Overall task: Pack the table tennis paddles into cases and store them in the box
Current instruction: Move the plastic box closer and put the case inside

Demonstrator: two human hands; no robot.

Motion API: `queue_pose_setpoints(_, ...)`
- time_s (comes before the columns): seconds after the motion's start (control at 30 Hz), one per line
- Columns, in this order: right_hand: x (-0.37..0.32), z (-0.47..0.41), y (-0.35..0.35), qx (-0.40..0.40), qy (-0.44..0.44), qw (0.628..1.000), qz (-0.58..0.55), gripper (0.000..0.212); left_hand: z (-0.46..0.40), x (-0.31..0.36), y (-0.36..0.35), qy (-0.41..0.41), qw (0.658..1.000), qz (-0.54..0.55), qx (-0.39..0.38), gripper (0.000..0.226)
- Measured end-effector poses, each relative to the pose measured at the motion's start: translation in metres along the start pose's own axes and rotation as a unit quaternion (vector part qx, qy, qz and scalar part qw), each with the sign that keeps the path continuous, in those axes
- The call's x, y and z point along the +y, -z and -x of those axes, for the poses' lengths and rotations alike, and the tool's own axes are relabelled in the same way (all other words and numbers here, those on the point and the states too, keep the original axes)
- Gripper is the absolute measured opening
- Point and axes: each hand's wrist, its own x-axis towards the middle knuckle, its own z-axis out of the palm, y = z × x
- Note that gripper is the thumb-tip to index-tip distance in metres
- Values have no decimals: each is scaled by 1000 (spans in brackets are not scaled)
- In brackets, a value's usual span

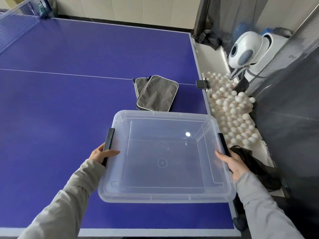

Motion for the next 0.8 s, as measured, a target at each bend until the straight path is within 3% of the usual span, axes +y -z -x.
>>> queue_pose_setpoints(0.07,0,0,1,-4,5,1000,2,26,0,-2,3,8,1000,22,-6,21)
queue_pose_setpoints(0.3,-1,-2,11,-47,-49,997,-41,28,-2,-2,12,2,1000,7,-18,41)
queue_pose_setpoints(0.43,-2,-1,15,-63,-47,996,-34,26,-7,-4,20,-24,999,16,-28,34)
queue_pose_setpoints(0.53,2,-3,16,-68,-39,996,-51,38,-6,-5,22,-32,999,7,-8,29)
queue_pose_setpoints(0.8,14,-3,26,-87,14,995,-47,50,2,-10,16,-53,996,-24,67,60)
